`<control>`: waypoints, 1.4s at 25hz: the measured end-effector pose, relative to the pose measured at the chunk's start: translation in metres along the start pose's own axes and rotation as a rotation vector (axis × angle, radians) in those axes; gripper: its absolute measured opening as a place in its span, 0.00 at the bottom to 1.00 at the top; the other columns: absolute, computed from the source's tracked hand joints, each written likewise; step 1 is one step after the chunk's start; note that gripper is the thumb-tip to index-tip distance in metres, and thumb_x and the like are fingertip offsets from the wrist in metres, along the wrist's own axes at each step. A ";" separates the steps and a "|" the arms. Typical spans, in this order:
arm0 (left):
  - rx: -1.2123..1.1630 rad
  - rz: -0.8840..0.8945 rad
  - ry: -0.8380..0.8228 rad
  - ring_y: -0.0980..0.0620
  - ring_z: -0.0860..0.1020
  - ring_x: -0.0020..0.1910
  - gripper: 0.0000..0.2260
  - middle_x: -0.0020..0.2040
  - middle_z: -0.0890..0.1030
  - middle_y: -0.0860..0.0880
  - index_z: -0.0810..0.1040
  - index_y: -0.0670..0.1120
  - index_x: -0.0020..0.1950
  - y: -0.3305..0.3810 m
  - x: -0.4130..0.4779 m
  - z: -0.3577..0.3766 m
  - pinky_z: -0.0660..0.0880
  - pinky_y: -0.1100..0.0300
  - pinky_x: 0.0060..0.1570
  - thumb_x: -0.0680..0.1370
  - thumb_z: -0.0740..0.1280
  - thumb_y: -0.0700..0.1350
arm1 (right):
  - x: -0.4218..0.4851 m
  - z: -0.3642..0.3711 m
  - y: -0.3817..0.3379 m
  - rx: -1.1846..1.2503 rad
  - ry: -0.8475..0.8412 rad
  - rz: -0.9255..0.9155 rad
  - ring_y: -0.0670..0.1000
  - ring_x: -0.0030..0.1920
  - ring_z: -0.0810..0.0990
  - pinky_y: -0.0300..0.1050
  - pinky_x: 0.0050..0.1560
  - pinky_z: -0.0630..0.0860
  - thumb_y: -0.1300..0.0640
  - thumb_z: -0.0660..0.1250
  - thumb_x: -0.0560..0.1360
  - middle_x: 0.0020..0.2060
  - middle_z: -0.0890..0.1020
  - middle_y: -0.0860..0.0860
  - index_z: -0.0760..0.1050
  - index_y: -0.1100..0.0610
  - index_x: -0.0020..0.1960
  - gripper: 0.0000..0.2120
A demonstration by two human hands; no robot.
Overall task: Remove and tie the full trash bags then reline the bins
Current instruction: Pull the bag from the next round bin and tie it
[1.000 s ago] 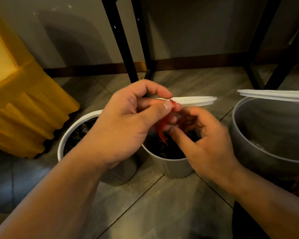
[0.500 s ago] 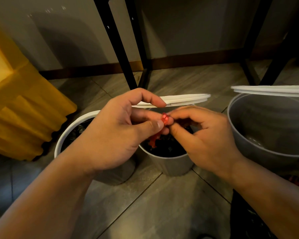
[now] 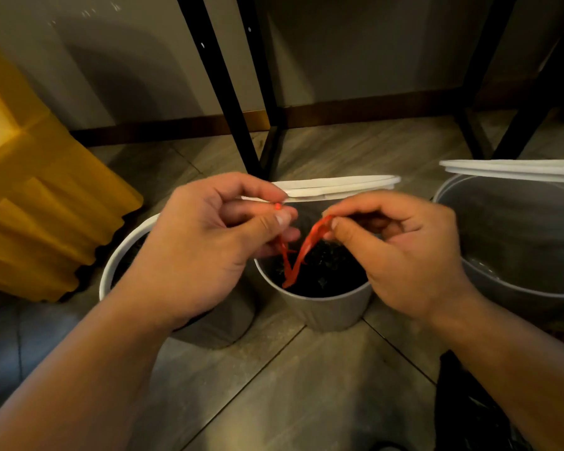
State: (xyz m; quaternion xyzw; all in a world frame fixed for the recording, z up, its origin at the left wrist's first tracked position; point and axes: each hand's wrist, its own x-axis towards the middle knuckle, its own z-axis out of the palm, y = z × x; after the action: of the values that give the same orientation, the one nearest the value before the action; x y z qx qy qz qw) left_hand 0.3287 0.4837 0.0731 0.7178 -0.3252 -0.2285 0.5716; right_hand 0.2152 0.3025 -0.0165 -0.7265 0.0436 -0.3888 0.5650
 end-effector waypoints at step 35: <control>-0.049 0.113 -0.141 0.51 0.84 0.44 0.14 0.47 0.85 0.50 0.84 0.52 0.64 -0.016 0.016 0.022 0.83 0.53 0.52 0.79 0.70 0.45 | 0.026 -0.058 -0.037 0.070 -0.079 0.010 0.49 0.41 0.87 0.39 0.43 0.83 0.60 0.81 0.70 0.42 0.87 0.51 0.82 0.50 0.51 0.13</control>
State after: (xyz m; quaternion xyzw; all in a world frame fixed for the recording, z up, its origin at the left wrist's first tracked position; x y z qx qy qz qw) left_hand 0.3275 0.4593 0.0529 0.6660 -0.3990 -0.2539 0.5768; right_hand 0.1832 0.2572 0.0322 -0.7207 0.0113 -0.3581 0.5934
